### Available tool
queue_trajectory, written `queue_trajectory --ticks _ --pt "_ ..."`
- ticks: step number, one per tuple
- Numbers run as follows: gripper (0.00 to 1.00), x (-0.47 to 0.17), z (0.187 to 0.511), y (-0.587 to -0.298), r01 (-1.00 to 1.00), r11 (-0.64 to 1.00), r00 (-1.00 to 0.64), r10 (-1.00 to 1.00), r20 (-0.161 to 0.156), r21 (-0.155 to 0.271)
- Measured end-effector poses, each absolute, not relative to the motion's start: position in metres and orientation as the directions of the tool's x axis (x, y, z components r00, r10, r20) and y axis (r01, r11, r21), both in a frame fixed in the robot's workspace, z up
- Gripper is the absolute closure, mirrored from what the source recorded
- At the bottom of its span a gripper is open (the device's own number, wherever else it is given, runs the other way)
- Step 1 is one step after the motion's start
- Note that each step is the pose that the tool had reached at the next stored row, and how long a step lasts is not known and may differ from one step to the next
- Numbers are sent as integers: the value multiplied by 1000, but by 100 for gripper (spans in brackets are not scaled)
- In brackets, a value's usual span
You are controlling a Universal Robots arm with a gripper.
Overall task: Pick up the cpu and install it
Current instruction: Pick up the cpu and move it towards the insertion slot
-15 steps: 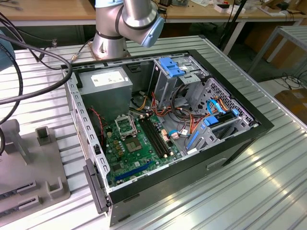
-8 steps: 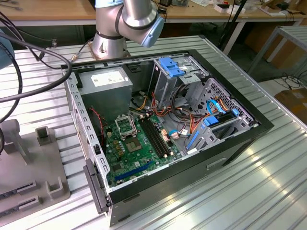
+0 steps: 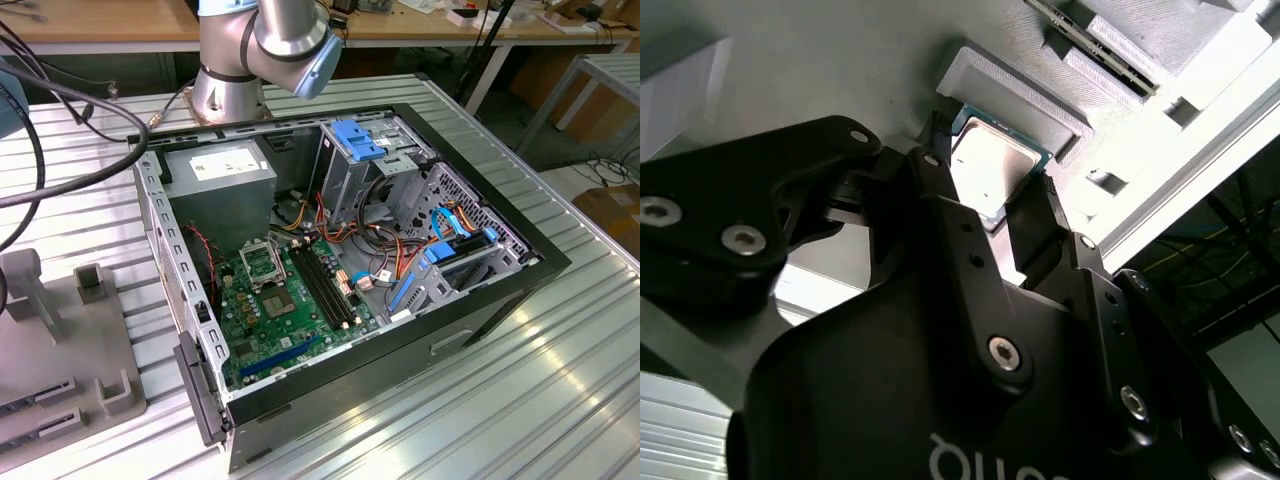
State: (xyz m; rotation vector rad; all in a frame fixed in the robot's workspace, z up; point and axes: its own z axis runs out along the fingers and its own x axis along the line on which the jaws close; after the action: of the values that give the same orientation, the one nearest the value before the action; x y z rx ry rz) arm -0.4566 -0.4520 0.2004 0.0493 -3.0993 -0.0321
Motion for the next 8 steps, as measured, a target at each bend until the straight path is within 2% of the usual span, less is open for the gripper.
queue_trajectory --ticks 8 --pt "53 -457 202 -452 -31 999 -999 -32 42 21"
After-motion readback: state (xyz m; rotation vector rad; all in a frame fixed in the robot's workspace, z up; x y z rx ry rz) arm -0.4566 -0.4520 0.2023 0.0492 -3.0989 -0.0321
